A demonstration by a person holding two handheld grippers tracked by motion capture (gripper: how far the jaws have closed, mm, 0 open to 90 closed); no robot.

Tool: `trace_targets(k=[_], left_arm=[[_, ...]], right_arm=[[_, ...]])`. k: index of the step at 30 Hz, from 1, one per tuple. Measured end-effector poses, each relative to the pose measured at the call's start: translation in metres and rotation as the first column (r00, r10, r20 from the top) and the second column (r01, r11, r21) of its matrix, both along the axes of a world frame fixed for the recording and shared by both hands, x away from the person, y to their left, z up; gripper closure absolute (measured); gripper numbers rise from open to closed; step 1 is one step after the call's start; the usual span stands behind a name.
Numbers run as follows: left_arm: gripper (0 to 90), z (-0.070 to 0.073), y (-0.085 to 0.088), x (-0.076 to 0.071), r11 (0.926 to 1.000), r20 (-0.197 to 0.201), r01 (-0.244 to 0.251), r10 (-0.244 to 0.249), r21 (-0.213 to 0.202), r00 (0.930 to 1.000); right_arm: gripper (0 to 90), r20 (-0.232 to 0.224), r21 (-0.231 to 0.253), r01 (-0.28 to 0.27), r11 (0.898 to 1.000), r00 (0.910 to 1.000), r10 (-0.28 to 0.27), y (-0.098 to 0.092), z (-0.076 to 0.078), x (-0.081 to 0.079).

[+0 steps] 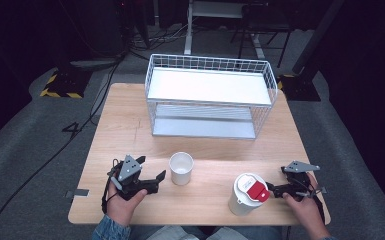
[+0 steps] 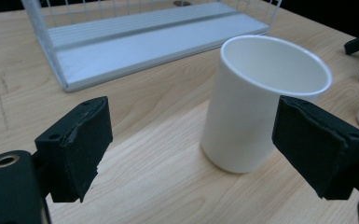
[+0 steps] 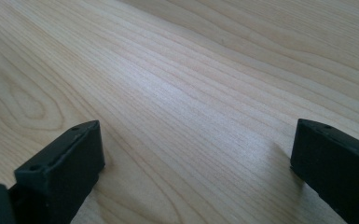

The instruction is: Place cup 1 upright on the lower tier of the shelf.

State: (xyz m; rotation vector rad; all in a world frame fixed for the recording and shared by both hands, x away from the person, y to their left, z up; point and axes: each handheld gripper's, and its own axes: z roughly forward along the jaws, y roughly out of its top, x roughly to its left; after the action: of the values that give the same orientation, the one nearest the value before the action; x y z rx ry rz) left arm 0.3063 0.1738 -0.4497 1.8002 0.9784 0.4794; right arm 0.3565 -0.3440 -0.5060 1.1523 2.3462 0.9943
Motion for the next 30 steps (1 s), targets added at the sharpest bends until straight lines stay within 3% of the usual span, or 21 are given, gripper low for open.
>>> trace_targets(k=[4, 12, 20, 27, 30], left_arm=[[12.7, 0.003, -0.010, -0.002, 0.9994, 0.035, 0.034, -0.034, -0.002, 0.9988], [12.7, 0.007, -0.022, -0.001, 0.9956, 0.049, 0.092, -0.091, -0.019, 0.9947], [12.7, 0.003, -0.042, 0.006, 0.9923, 0.014, 0.108, -0.108, -0.061, 0.9941], [12.7, -0.002, -0.054, 0.012, 0.9934, 0.019, 0.104, -0.103, -0.048, 0.9945], [12.7, -0.007, -0.060, 0.015, 0.9948, -0.008, 0.093, -0.093, -0.041, 0.9956]], right_arm=[[2.8, 0.000, 0.000, 0.000, 1.000, 1.0000, 0.000, 0.000, 0.000, 0.000], [2.9, 0.000, 0.000, 0.000, 1.000, 1.0000, 0.000, 0.000, 0.000, 0.000], [2.8, 0.001, 0.001, 0.001, 1.000, 1.0000, -0.001, 0.000, 0.000, 0.000], [2.8, 0.000, 0.000, 0.000, 1.000, 1.0000, 0.000, 0.000, 0.000, 0.000], [2.8, 0.001, 0.000, -0.001, 1.000, 1.0000, 0.001, 0.000, 0.000, 0.000]])
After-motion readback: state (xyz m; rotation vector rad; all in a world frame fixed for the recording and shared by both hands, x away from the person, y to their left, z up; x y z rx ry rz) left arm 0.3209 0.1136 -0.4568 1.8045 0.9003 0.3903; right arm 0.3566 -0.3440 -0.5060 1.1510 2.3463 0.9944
